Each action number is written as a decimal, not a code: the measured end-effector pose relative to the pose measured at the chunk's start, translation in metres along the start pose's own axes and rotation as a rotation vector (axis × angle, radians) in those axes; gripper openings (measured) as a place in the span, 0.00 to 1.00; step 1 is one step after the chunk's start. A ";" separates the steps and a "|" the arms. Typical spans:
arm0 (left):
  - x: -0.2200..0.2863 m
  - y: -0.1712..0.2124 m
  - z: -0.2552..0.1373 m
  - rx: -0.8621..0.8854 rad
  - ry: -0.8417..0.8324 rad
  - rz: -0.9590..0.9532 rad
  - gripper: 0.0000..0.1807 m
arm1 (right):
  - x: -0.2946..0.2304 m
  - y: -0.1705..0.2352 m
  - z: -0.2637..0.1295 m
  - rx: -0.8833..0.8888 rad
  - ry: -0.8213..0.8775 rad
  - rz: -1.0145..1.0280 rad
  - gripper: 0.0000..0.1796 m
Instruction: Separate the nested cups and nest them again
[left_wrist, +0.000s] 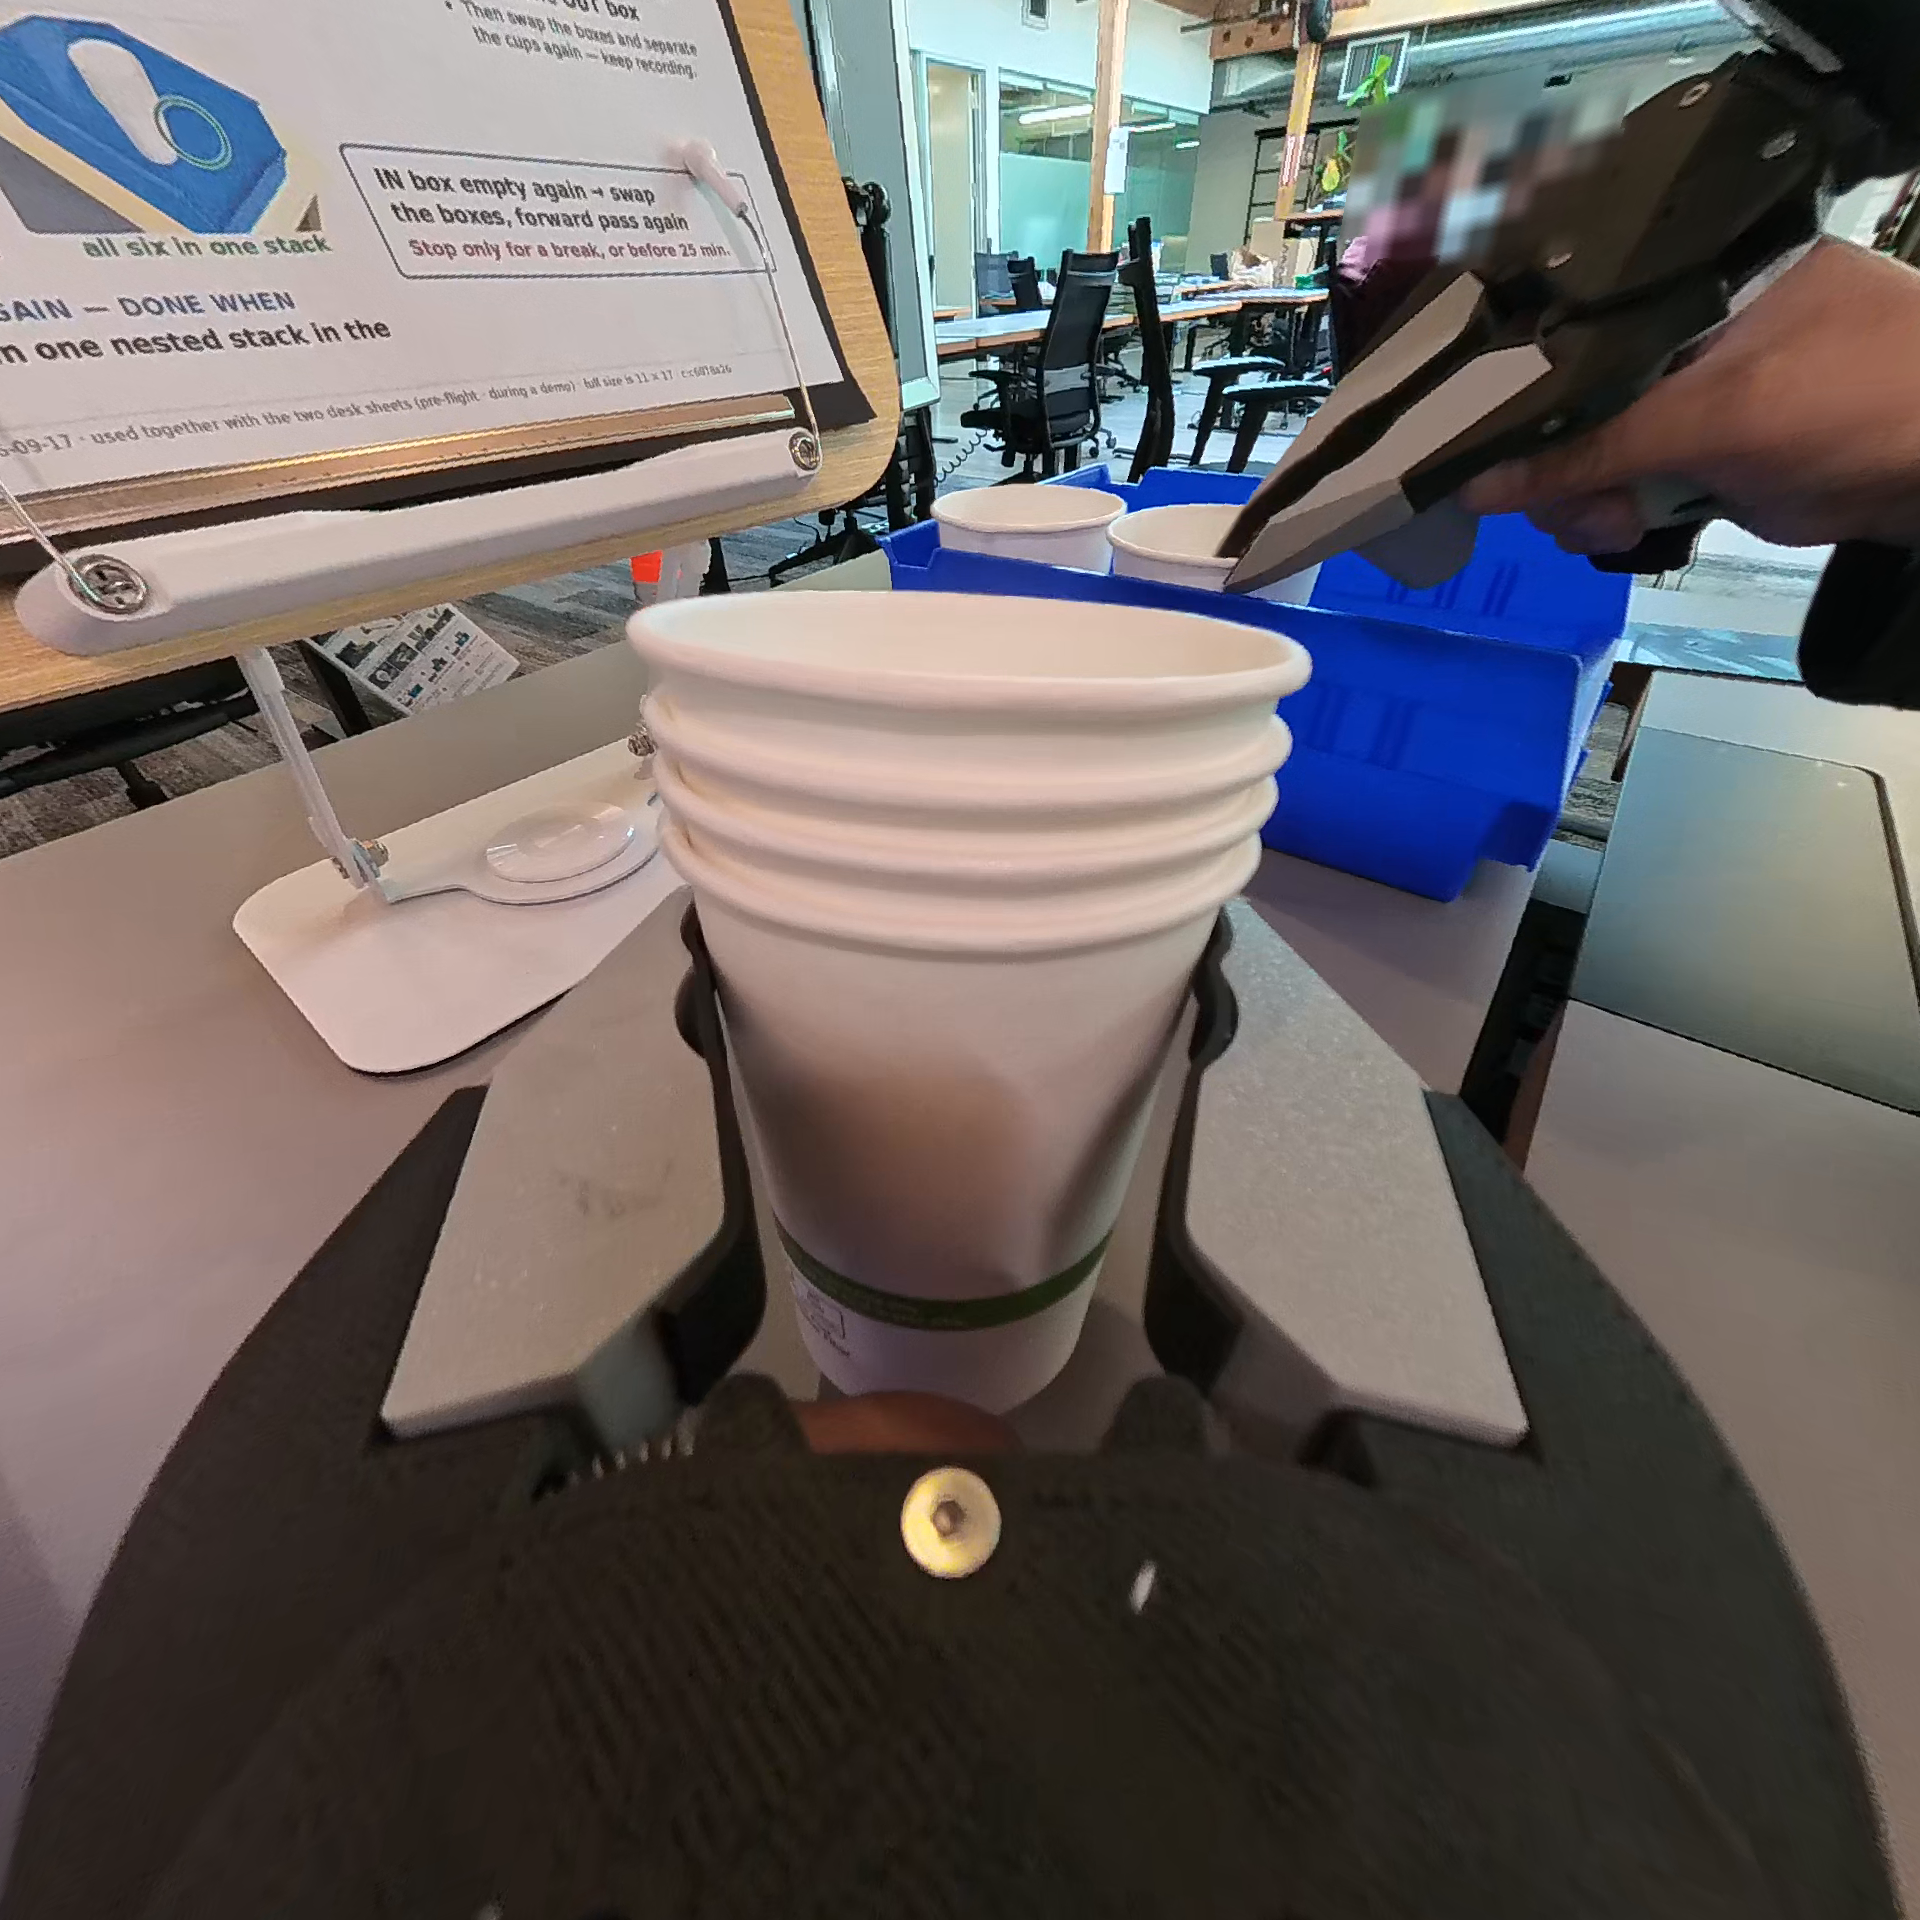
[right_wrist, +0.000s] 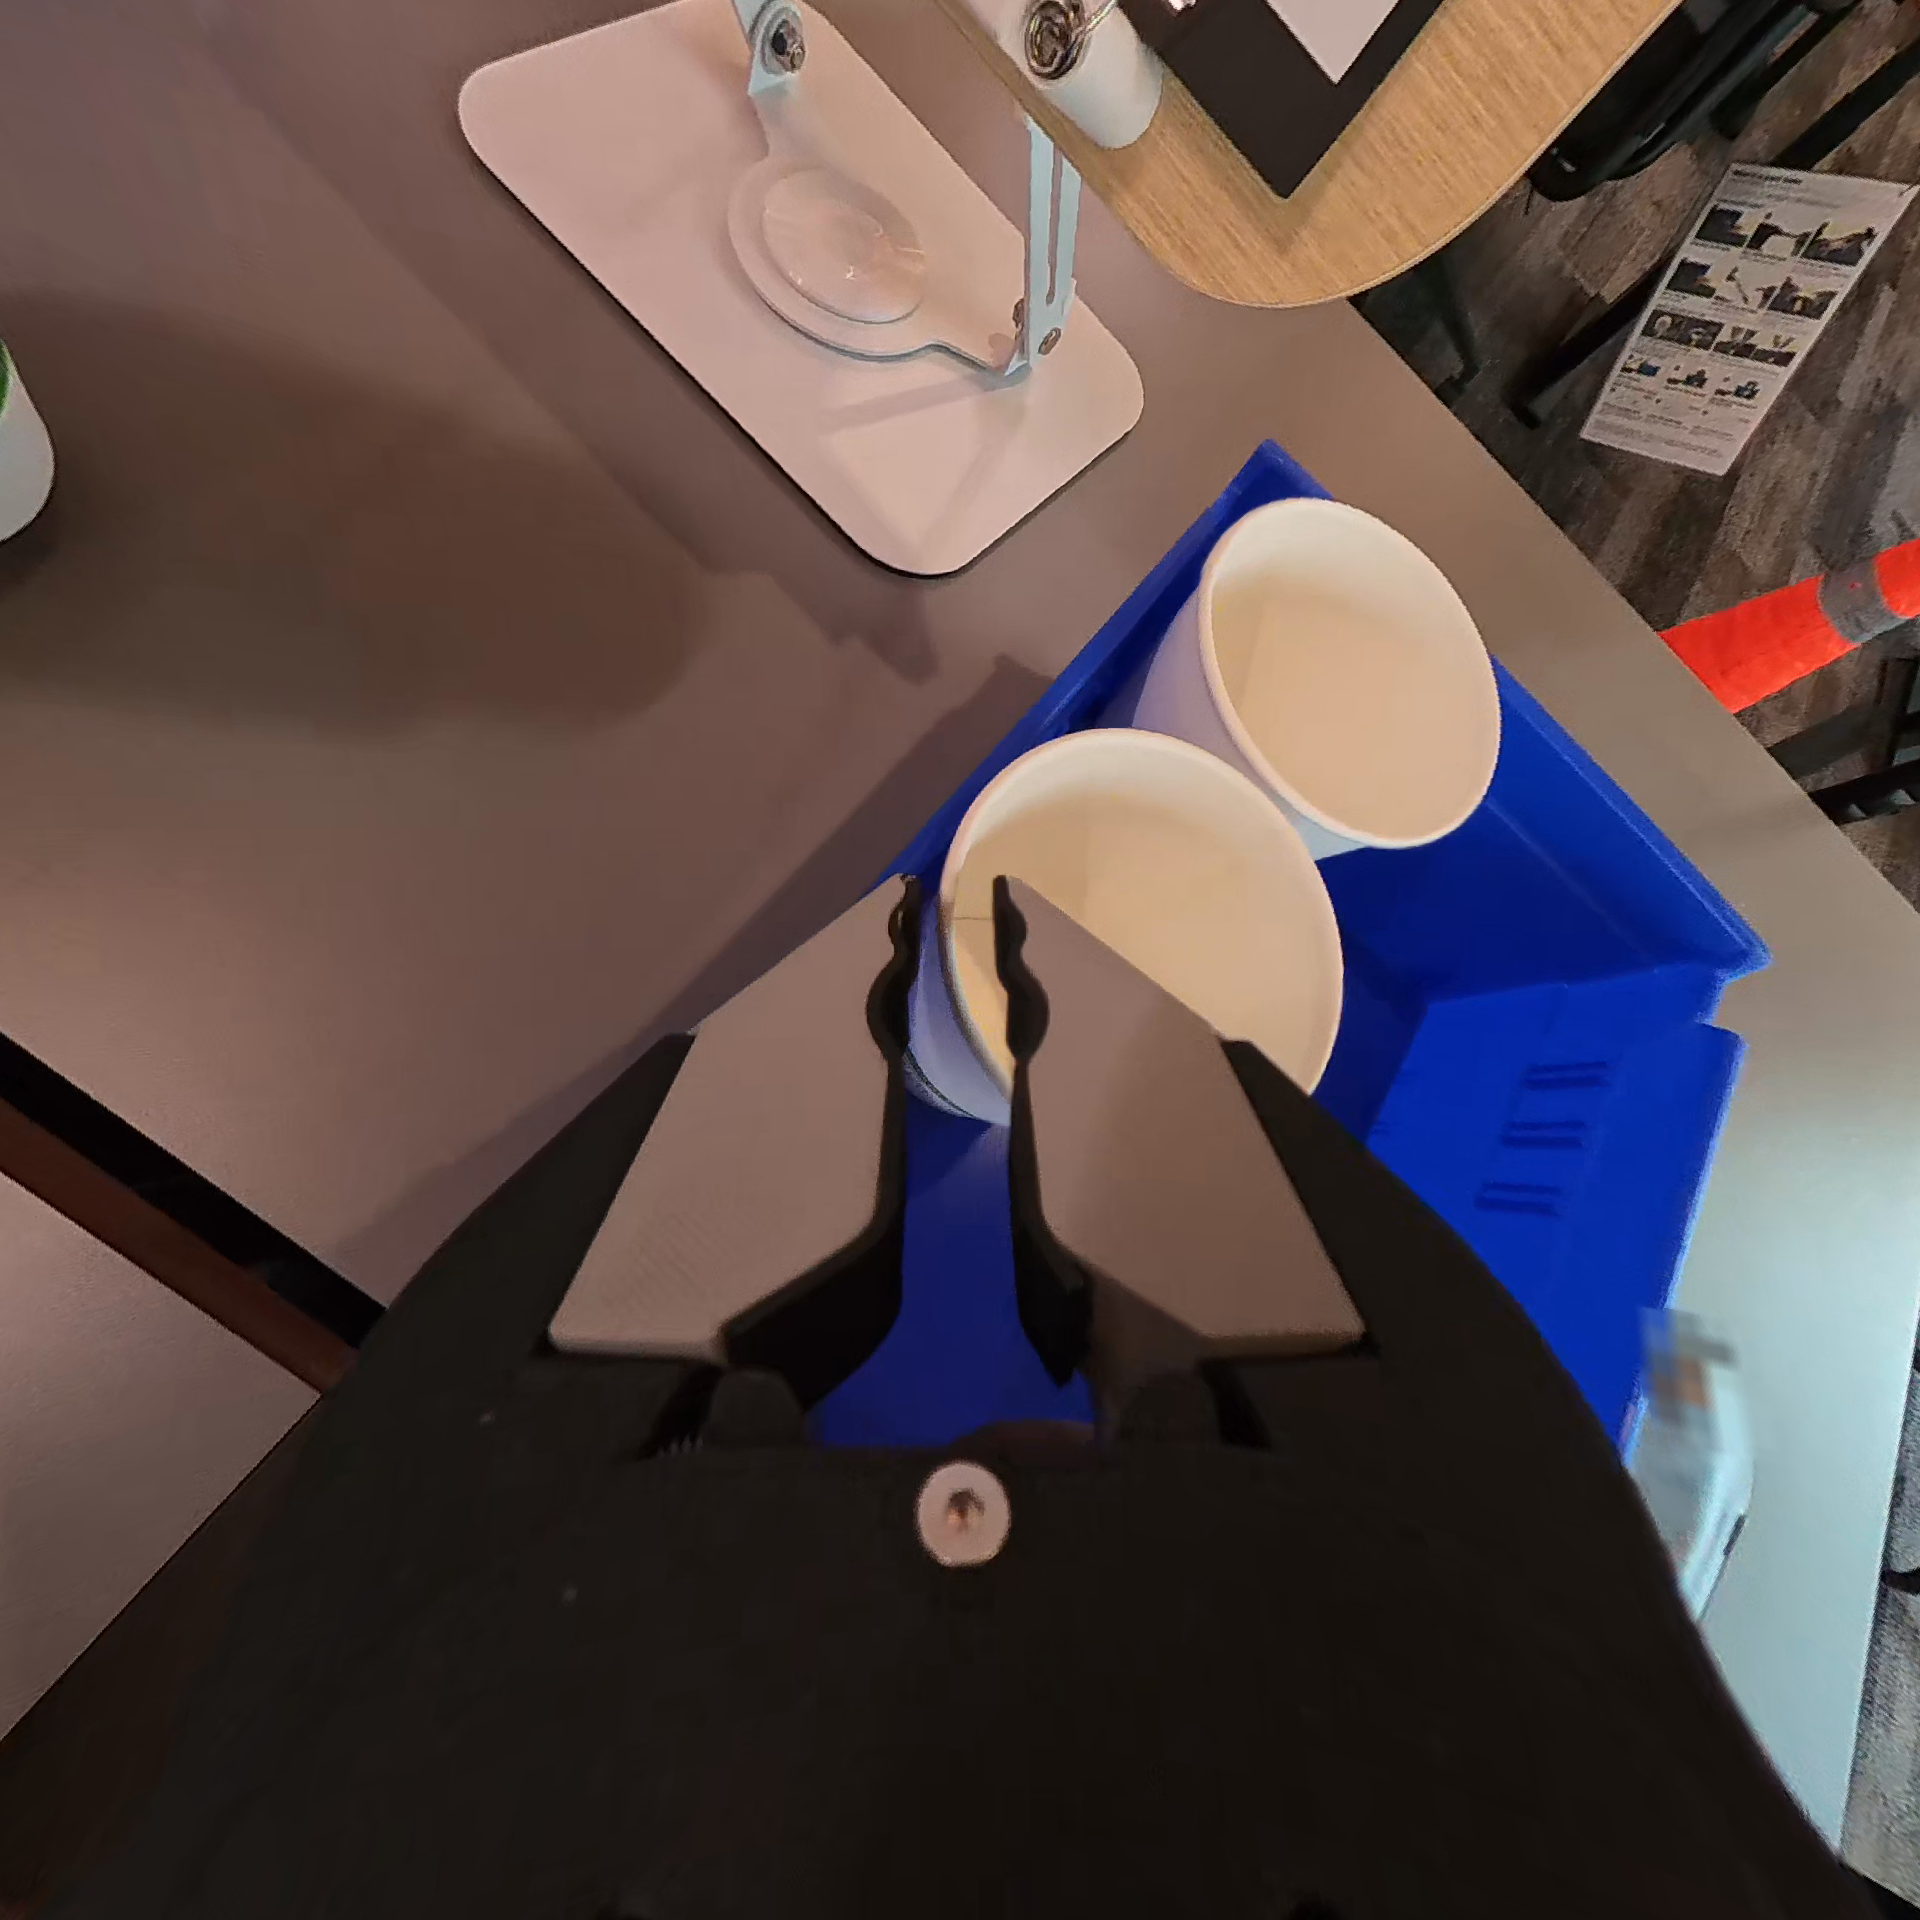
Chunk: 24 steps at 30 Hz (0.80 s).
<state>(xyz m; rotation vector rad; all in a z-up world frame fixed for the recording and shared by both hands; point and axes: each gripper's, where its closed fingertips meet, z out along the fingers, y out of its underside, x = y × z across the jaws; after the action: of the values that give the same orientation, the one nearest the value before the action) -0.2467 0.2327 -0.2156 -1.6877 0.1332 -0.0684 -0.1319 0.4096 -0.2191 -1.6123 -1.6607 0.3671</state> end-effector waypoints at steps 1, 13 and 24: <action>-0.001 0.000 0.000 0.002 -0.002 -0.001 0.50 | 0.000 -0.001 -0.001 0.006 0.003 -0.003 0.06; -0.001 -0.002 -0.001 0.009 -0.007 0.001 0.50 | 0.000 -0.010 -0.014 0.063 0.036 0.006 0.10; -0.001 -0.001 0.000 0.007 -0.011 0.001 0.51 | 0.039 -0.039 -0.051 0.194 0.465 -0.094 0.10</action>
<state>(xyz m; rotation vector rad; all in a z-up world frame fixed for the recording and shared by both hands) -0.2477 0.2326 -0.2145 -1.6807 0.1250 -0.0584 -0.1207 0.4245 -0.1467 -1.3455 -1.2973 0.0893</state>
